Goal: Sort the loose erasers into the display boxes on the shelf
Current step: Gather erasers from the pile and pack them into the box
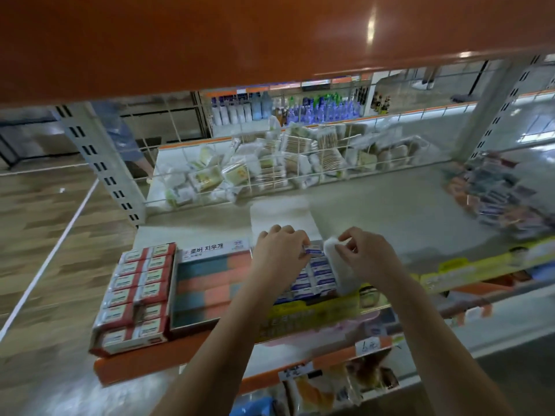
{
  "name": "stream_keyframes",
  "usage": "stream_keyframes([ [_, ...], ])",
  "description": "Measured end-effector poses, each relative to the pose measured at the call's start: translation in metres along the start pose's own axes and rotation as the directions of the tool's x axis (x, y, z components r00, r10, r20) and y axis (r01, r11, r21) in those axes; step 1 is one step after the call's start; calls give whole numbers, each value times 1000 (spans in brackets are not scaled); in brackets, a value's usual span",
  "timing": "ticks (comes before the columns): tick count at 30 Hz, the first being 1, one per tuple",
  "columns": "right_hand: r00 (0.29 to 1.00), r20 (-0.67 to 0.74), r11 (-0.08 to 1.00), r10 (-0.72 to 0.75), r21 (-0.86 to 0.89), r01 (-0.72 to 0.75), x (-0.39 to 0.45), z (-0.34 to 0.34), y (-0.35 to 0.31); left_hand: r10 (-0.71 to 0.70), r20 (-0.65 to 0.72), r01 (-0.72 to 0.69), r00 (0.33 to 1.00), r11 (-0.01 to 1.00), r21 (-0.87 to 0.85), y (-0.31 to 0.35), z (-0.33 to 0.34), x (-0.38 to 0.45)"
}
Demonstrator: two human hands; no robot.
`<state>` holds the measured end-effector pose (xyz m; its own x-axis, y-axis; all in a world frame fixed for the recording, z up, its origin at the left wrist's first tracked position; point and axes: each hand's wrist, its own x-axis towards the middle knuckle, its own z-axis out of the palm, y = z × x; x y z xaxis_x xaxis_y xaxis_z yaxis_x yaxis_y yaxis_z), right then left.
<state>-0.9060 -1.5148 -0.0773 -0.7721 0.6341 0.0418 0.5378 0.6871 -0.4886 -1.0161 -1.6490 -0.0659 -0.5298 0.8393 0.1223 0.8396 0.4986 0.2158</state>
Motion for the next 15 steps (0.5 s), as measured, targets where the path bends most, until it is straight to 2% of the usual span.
stream_keyframes([
  [6,995,76,997,-66,40,63,6,2,9,-76,-11,77,997,996,50,16,20,9],
  [11,991,74,993,-109,60,105,10,1,11,-120,-73,123,990,991,43,21,26,7],
  [15,989,73,990,-131,70,126,9,0,11,-124,-69,128,990,990,56,20,30,7],
])
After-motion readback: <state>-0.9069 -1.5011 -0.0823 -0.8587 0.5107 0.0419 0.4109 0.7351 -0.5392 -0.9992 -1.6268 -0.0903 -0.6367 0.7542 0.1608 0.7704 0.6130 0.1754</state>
